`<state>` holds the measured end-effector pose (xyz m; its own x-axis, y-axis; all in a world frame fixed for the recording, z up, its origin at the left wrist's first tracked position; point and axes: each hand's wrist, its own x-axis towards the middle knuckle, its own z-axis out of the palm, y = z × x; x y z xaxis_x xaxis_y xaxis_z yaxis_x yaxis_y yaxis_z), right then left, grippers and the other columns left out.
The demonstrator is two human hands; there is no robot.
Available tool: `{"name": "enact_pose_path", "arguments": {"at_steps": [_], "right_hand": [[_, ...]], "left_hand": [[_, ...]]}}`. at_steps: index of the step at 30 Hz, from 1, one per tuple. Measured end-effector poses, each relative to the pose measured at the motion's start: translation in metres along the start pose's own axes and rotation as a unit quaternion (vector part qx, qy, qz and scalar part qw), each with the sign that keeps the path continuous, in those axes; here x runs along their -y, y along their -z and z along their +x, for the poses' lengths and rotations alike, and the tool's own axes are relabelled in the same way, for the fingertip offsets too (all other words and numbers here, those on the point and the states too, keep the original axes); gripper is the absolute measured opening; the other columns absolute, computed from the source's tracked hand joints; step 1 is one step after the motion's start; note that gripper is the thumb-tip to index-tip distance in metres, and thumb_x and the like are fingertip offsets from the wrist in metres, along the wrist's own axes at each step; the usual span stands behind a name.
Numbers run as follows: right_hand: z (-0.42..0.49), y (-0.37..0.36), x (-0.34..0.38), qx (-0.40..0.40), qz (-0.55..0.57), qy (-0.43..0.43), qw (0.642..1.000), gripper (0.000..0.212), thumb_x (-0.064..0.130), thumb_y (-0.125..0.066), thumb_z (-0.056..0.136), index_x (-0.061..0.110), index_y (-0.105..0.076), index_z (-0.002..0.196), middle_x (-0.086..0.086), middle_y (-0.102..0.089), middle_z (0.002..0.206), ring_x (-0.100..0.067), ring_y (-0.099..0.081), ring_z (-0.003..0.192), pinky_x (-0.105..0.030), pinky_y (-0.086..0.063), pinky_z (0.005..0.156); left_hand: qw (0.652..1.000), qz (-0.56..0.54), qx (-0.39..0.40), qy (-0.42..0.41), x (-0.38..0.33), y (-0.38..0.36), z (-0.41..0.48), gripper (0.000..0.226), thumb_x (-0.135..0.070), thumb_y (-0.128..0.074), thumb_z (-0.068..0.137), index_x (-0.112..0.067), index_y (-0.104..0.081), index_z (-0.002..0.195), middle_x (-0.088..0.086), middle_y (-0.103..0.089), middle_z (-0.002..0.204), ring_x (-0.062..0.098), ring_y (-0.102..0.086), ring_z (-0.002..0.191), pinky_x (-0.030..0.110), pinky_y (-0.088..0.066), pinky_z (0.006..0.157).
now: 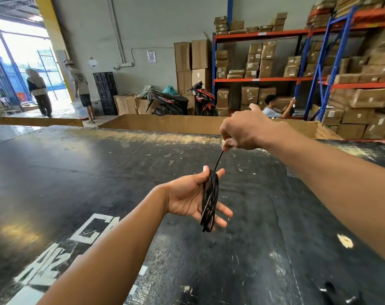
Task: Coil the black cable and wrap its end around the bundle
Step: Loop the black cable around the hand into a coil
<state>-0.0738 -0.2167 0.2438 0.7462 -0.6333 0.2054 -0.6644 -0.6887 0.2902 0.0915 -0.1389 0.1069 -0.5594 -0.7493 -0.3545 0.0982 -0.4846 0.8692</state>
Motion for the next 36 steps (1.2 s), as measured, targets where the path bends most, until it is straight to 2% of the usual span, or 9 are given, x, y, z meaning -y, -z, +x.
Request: {"name": "enact_pose_path", "arguments": {"at_steps": [4,6,11,14,18,25,29,31,36], "right_hand": [[-0.013,0.012,0.020,-0.063,0.028,-0.001,0.998,0.030,0.045,-0.072,0.082,0.015,-0.067,0.085,0.003,-0.055,0.068,-0.026,-0.059,0.073,-0.045,-0.047,0.082],[-0.021,0.012,0.032,-0.091,0.064,-0.001,0.994,0.026,0.039,-0.071,0.086,0.014,-0.066,0.087,0.001,-0.052,0.068,-0.027,-0.057,0.070,-0.037,-0.050,0.069],[-0.039,-0.014,0.053,-0.113,0.185,-0.035,0.976,0.010,0.013,-0.060,0.087,0.013,-0.061,0.077,-0.006,-0.056,0.066,-0.036,-0.062,0.072,-0.041,-0.055,0.068],[-0.050,-0.037,0.062,-0.155,0.246,-0.069,0.954,0.009,0.010,-0.063,0.084,0.009,-0.071,0.081,-0.010,-0.070,0.081,-0.034,-0.065,0.084,-0.043,-0.055,0.073],[-0.067,-0.063,0.071,-0.225,0.286,-0.141,0.921,0.011,0.032,-0.067,0.087,0.021,-0.069,0.090,-0.001,-0.071,0.092,-0.029,-0.066,0.084,-0.042,-0.055,0.069],[-0.069,-0.090,0.076,-0.268,0.259,-0.135,0.918,0.012,0.026,-0.065,0.089,0.016,-0.071,0.089,-0.005,-0.070,0.087,-0.029,-0.063,0.083,-0.040,-0.053,0.068],[-0.070,-0.094,0.075,-0.271,0.260,-0.135,0.917,0.015,0.027,-0.067,0.088,0.013,-0.073,0.087,-0.005,-0.066,0.087,-0.027,-0.063,0.079,-0.036,-0.051,0.063],[-0.068,-0.096,0.075,-0.282,0.264,-0.141,0.911,0.019,0.030,-0.073,0.084,0.011,-0.073,0.080,-0.005,-0.065,0.087,-0.026,-0.063,0.076,-0.036,-0.053,0.060],[-0.062,-0.096,0.074,-0.283,0.280,-0.168,0.902,0.033,0.038,-0.078,0.078,0.016,-0.060,0.062,-0.004,-0.071,0.079,-0.028,-0.062,0.076,-0.035,-0.048,0.063]], "left_hand": [[0.995,-0.036,-0.081,-0.041,-0.003,0.005,0.005,0.050,-0.071,-0.021,0.090,-0.059,-0.028,0.137,0.034,-0.059,0.126,0.049,-0.064,0.107,0.065,-0.045,0.093],[0.990,-0.052,-0.117,-0.064,-0.010,0.004,0.007,0.051,-0.071,-0.018,0.091,-0.045,-0.042,0.127,0.034,-0.060,0.124,0.048,-0.065,0.106,0.062,-0.049,0.089],[0.972,-0.092,-0.180,-0.120,-0.027,0.004,0.009,0.083,-0.071,-0.009,0.092,-0.012,-0.050,0.134,0.030,-0.069,0.109,0.045,-0.069,0.095,0.060,-0.049,0.089],[0.957,-0.125,-0.204,-0.161,-0.035,0.004,0.010,0.082,-0.069,-0.010,0.093,-0.005,-0.059,0.110,0.020,-0.073,0.089,0.037,-0.073,0.078,0.059,-0.055,0.080],[0.946,-0.149,-0.218,-0.186,-0.040,0.000,0.015,0.081,-0.068,-0.012,0.094,-0.003,-0.054,0.117,0.021,-0.073,0.096,0.037,-0.073,0.082,0.060,-0.050,0.085],[0.942,-0.173,-0.221,-0.181,-0.043,-0.013,0.019,0.083,-0.070,-0.012,0.093,-0.002,-0.050,0.123,0.029,-0.066,0.113,0.043,-0.060,0.108,0.060,-0.044,0.091],[0.942,-0.171,-0.222,-0.184,-0.042,-0.018,0.019,0.075,-0.069,-0.013,0.093,-0.008,-0.053,0.111,0.028,-0.070,0.102,0.041,-0.062,0.099,0.058,-0.041,0.097],[0.939,-0.177,-0.225,-0.190,-0.042,-0.019,0.019,0.071,-0.069,-0.015,0.094,-0.011,-0.054,0.107,0.025,-0.069,0.100,0.037,-0.062,0.092,0.052,-0.044,0.091],[0.944,-0.162,-0.223,-0.181,-0.041,-0.021,0.023,0.078,-0.071,-0.015,0.092,-0.008,-0.048,0.122,0.022,-0.067,0.097,0.031,-0.068,0.073,0.047,-0.052,0.076]]}}
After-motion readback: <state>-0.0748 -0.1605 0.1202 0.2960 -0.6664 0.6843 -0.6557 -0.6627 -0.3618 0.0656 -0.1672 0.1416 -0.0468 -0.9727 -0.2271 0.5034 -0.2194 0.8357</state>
